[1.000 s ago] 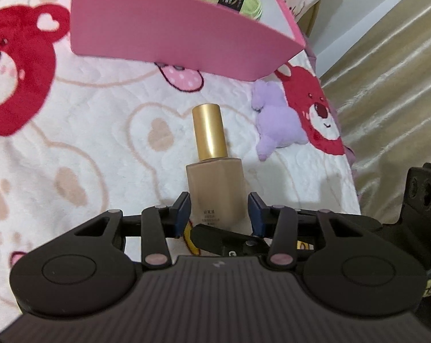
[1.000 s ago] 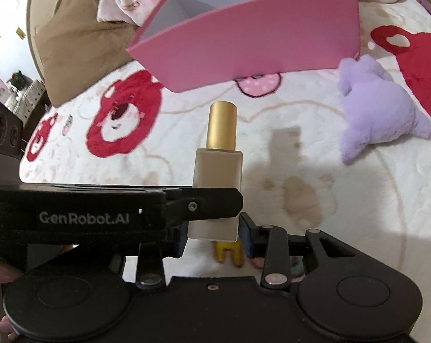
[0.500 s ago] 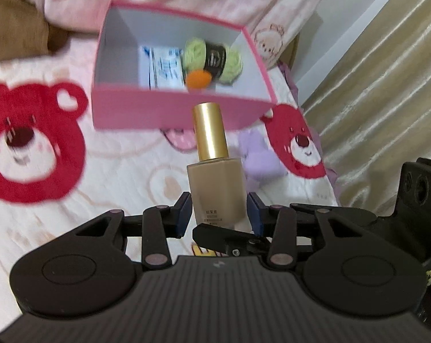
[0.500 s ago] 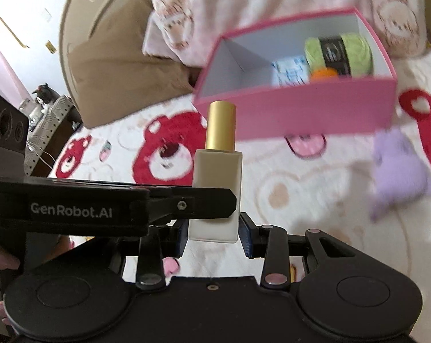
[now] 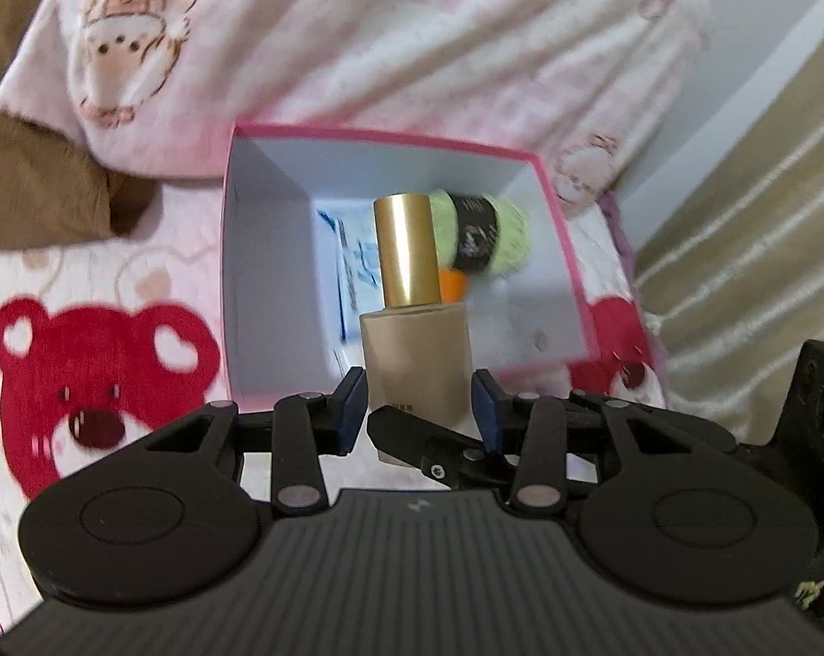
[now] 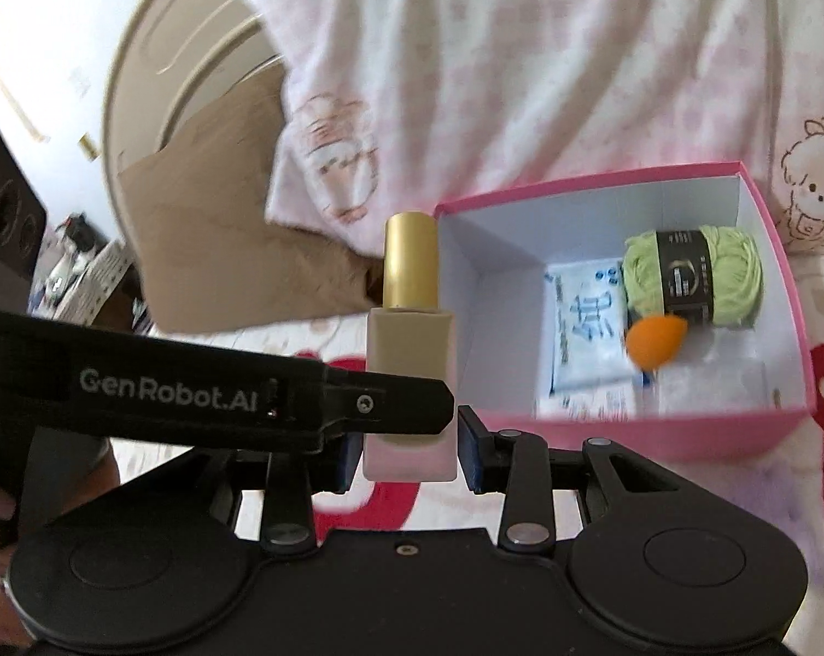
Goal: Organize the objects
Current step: 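Lift the foundation bottle with the left tool over the pink box, then open the left tool to release the bottle into the box and withdraw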
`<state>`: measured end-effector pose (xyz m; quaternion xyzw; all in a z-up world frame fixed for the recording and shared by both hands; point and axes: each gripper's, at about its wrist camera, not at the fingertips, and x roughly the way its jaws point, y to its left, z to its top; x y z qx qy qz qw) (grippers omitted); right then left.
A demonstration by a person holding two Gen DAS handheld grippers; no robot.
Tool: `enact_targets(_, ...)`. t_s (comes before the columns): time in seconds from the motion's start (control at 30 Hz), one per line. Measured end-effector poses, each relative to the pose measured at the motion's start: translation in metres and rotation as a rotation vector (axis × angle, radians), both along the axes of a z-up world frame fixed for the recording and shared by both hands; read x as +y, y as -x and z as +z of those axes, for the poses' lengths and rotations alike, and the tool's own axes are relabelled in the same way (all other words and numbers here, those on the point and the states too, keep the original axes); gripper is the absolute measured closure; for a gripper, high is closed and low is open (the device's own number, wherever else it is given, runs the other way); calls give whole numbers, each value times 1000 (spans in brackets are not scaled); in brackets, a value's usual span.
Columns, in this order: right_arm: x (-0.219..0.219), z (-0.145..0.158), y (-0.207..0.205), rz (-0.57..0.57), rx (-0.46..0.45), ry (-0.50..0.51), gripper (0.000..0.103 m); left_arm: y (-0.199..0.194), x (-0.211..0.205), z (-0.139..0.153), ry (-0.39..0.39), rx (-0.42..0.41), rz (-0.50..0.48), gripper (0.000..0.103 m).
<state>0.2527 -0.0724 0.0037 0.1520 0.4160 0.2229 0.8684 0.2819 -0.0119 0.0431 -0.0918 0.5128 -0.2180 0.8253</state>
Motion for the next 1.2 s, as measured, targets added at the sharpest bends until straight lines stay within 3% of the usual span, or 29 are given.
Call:
enact_targets(0.1,0,-15,-31,-30,9,25,62,-34,-7,-20,11,22,13,63)
enact_targets(0.3,5,-58,-77,-51,91,39,62,-80,-19,-64,-47,102,22,63)
enact_targets(0.43,9,-81,-92,-58,123,47,62,-91,-26,-83,-105,107,26,69)
enact_targets(0.6,8,-100,-100,-96,140,33,63,-96,-41,-94,-168,89,16,69)
enact_targets(0.7,12,-106,-102,-101,142,77,63,-98,-45,-102,-179,101,14,71)
enact_targets(0.97,20,-112,-99,-199,132,116,63,-101,-39,-110,-98,76,31,73)
enact_targets(1.07,20,-114,-101,-265,141,83,63,-104,-35,-111,-74,60,40,73)
enact_targets(1.2,23,-119,-105,-231,175,91,62,-103,-28,-108,-72,32,47,73)
